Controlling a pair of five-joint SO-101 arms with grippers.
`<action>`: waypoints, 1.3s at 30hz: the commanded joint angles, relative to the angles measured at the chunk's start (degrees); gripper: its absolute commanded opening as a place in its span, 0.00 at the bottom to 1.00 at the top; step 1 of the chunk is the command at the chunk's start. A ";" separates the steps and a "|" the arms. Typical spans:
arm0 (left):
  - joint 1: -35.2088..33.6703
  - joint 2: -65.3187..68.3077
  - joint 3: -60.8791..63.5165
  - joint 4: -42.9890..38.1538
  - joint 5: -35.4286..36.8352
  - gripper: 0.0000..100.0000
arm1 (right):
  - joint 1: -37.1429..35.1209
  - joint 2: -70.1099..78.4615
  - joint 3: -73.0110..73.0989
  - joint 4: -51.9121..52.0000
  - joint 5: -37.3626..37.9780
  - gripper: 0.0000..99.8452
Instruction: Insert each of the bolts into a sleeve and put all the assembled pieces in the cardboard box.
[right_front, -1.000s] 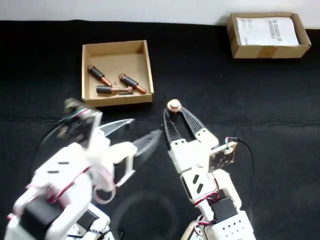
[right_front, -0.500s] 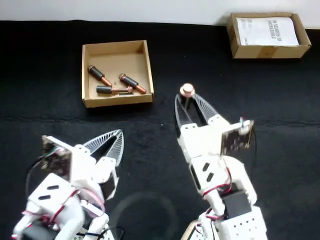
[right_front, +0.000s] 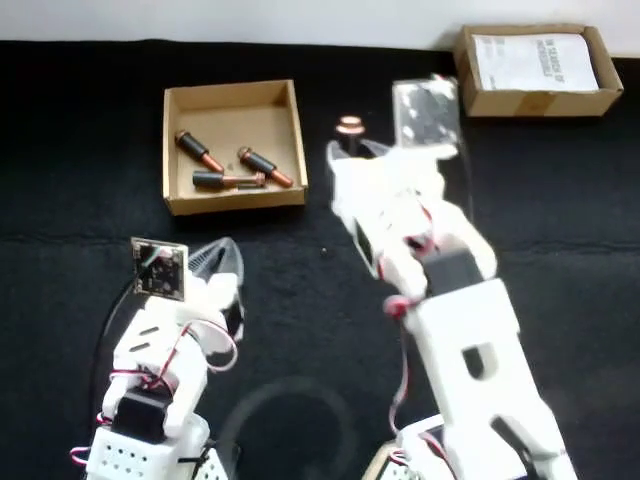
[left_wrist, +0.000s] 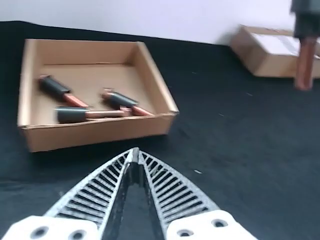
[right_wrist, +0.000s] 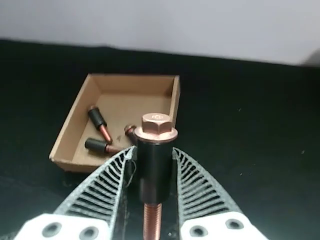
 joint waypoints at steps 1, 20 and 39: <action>-5.05 -0.48 3.30 -6.68 -0.35 0.01 | -2.15 9.01 -9.63 1.71 0.97 0.01; -22.46 -0.31 4.70 3.69 -0.35 0.01 | -8.48 49.19 -57.19 12.88 28.48 0.01; -22.55 -0.57 4.70 5.19 -0.53 0.01 | -13.67 78.46 -79.16 17.01 53.80 0.07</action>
